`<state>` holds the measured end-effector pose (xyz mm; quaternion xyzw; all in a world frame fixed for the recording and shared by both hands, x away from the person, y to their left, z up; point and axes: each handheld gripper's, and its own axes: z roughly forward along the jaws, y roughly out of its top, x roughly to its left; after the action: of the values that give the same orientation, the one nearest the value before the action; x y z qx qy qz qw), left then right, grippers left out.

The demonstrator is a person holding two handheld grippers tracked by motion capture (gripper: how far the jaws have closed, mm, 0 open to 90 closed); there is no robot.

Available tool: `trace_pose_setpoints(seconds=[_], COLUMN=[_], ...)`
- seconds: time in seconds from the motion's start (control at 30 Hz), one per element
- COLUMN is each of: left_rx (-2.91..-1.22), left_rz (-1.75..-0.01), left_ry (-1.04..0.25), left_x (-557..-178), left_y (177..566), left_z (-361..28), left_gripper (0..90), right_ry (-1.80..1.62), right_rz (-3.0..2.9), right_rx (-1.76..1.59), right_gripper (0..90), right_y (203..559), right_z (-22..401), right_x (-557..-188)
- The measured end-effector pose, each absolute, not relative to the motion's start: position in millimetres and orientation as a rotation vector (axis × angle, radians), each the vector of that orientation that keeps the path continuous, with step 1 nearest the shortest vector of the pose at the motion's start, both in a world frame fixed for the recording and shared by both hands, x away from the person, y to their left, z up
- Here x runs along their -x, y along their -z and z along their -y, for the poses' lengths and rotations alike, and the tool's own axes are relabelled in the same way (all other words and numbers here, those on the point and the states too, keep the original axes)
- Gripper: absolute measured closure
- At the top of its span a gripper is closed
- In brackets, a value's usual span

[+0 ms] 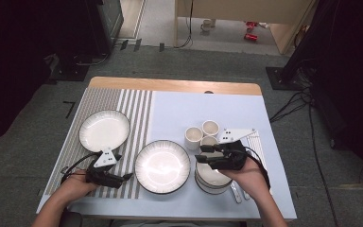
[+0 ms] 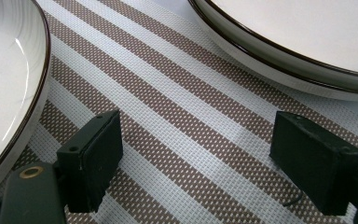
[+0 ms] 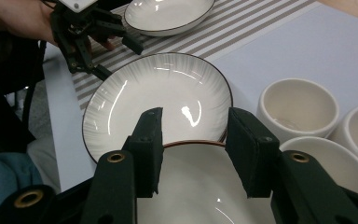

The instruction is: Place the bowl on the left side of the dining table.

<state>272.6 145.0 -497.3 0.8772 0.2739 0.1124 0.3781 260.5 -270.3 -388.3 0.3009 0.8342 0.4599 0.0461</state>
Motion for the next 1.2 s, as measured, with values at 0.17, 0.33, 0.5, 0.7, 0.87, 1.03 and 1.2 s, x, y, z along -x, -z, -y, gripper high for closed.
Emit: trace_pose_setpoints(seconds=[0.17,0.33,0.5,0.7,0.87,1.03,1.2], left_rx=[-2.240,-2.239,-2.238,-2.240,-2.238,-2.239,-2.238], left_rz=[-0.701,-0.701,-0.701,-0.701,-0.702,-0.701,-0.701], left_ry=[-0.286,-0.286,-0.286,-0.287,-0.287,-0.287,-0.287], left_x=[-272.5,-272.5,-272.5,-272.5,-272.5,-272.5,-272.5], left_y=[497.4,497.4,497.5,497.4,497.5,497.5,497.5], left_z=[-145.0,-144.9,-145.0,-144.9,-144.9,-145.0,-144.9], left_gripper=[16.9,16.9,16.9,16.9,16.9,16.9,16.9], right_ry=[-1.393,-1.408,-1.392,-1.410,-1.421,-1.440,-1.433], right_rz=[-2.535,-2.540,-2.541,-2.526,-2.539,-2.547,-2.570], right_rx=[-0.908,-0.916,-0.885,-0.910,-0.922,-0.914,-0.899], right_gripper=[55.8,55.5,53.8,54.0,54.3,54.2,55.8], right_y=[389.6,390.9,389.9,392.6,398.0,402.2,405.8], right_z=[277.0,284.8,292.4,300.9,306.4,311.1,313.6], right_x=[-262.0,-265.7,-268.3,-272.8,-278.0,-282.2,-283.0])
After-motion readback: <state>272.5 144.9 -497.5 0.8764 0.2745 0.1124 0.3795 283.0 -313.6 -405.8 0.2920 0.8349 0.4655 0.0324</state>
